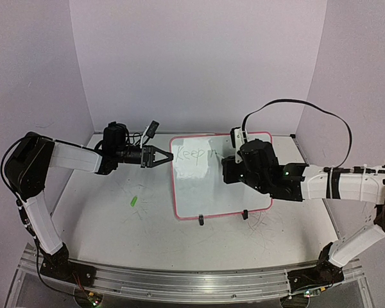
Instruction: Write a sentence on the whiteboard
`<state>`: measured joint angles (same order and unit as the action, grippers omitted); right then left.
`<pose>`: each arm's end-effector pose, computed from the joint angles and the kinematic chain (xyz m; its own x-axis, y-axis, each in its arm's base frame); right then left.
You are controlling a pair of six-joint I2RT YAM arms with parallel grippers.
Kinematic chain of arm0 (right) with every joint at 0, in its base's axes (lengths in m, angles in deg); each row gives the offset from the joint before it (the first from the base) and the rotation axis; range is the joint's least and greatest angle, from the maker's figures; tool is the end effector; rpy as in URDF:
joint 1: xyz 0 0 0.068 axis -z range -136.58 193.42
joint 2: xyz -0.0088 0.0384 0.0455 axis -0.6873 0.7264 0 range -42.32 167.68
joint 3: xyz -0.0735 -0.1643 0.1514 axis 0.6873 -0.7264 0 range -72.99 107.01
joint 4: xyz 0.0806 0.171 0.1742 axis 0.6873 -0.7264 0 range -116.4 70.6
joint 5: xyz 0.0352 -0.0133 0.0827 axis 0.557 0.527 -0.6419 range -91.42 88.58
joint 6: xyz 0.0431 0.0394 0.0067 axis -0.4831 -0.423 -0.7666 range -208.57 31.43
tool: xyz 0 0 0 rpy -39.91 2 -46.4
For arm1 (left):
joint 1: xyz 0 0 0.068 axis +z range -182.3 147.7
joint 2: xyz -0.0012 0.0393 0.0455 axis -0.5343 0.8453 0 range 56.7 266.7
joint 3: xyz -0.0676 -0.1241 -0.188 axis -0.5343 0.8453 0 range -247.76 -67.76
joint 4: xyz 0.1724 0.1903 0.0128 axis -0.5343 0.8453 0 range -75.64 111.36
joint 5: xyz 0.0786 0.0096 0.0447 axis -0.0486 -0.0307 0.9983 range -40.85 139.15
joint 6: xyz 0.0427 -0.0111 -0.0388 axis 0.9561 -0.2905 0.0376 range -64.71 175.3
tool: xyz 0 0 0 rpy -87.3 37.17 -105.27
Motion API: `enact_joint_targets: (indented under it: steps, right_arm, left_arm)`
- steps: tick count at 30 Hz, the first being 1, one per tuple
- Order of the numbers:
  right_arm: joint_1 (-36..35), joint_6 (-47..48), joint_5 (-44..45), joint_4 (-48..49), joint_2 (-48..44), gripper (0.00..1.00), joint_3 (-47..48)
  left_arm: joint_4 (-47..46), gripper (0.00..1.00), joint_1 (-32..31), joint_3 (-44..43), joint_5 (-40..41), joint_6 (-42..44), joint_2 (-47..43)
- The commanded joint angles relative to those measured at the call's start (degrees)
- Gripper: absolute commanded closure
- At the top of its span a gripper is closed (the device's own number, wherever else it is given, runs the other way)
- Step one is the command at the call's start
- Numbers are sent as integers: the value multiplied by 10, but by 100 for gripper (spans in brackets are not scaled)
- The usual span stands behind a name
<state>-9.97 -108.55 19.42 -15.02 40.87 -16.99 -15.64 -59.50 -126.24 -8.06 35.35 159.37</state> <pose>0.2145 0.2635 0.2363 -0.4067 -0.0121 -0.9135 -0.4423 0.8775 0.1853 0.3195 -0.2045 0.1847 -0.5367 0.0682 -0.8410 0.8397 0.1408 -0.5245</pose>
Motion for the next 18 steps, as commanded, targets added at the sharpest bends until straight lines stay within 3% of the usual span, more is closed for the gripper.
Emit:
enact_joint_targets:
  steps: [1, 18]
  right_arm:
    - [5, -18, 1, -19, -16, 100, -16]
    - [3, -27, 0, -16, -10, 100, -17]
  left_arm:
    - [1, 100, 0, -15, -15, 10, -20]
    - [2, 100, 0, -16, -15, 11, -20]
